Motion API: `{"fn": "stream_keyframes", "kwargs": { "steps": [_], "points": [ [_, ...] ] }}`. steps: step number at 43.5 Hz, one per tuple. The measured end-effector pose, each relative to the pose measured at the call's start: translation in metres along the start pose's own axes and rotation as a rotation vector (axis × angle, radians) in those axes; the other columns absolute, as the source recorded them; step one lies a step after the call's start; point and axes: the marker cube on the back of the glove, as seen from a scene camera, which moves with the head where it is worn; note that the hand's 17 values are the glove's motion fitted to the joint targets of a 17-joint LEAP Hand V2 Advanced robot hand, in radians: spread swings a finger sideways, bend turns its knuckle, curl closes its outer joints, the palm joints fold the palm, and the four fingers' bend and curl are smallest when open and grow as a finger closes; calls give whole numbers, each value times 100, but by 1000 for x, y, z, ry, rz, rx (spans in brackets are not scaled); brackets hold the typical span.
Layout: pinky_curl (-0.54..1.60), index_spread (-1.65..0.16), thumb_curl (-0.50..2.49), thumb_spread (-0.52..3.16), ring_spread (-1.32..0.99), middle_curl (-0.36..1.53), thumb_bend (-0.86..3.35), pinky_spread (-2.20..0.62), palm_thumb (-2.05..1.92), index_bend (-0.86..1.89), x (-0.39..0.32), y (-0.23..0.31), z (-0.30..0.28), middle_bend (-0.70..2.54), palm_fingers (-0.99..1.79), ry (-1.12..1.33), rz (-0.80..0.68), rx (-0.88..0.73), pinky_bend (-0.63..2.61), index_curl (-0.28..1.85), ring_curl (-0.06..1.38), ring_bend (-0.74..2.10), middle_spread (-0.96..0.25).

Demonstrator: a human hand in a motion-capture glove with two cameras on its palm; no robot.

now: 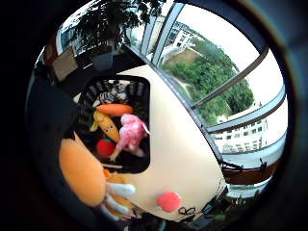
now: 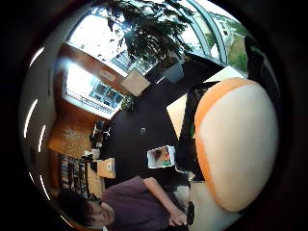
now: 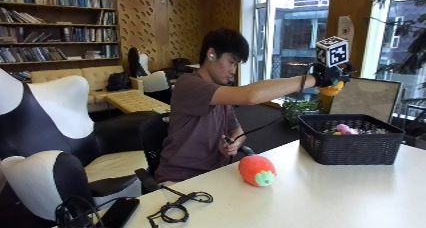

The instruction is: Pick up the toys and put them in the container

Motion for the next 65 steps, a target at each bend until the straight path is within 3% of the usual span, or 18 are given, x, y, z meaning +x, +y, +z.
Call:
{"fn": "stream_keyframes", "kwargs": {
  "steps": [3,6,10,12,13,20,29,38,42,47,55,65],
  "points": [
    [78,-49,95,48,-35,93,7,-43,64,85,-12,-4,16,128,69,-55,-64,-66,134,90,76,159,-20],
    [78,-47,95,51,-34,92,5,-41,63,75,-14,-3,36,125,52,-52,-54,-245,135,92,76,159,-21],
    [76,-39,88,76,-31,82,-6,-33,42,43,-18,1,59,93,-22,-58,-20,-509,131,85,73,148,-21],
    [73,-36,79,85,-22,72,-13,-24,25,30,-16,2,62,65,-66,-61,-12,-537,133,77,66,120,-16],
    [70,-35,76,88,-19,69,-13,-21,19,25,-13,2,62,57,-72,-61,-9,-526,133,73,62,106,-14],
    [59,-30,62,103,-7,53,-7,-6,0,9,11,11,33,22,-54,-58,29,-433,111,55,44,60,-6],
    [49,-27,51,115,-1,43,-4,1,-3,6,53,55,-26,10,-37,8,107,-385,94,42,35,40,-4],
    [44,-26,43,120,1,36,-4,5,-3,8,122,147,-93,10,-29,184,385,-348,87,34,33,34,-3],
    [42,-26,41,121,1,33,-3,5,-3,9,169,204,-115,10,-27,373,568,-359,84,32,33,32,-4],
    [41,-26,38,122,1,31,-3,6,-3,10,194,267,-127,10,-24,362,458,-373,83,29,33,31,-5],
    [40,-26,35,123,2,27,-3,6,-3,11,239,354,-76,11,-23,362,611,-403,81,27,33,29,-5],
    [39,-26,33,122,3,24,-3,7,-2,10,237,434,74,10,-25,113,544,-623,83,24,33,24,-4]
  ]
}}
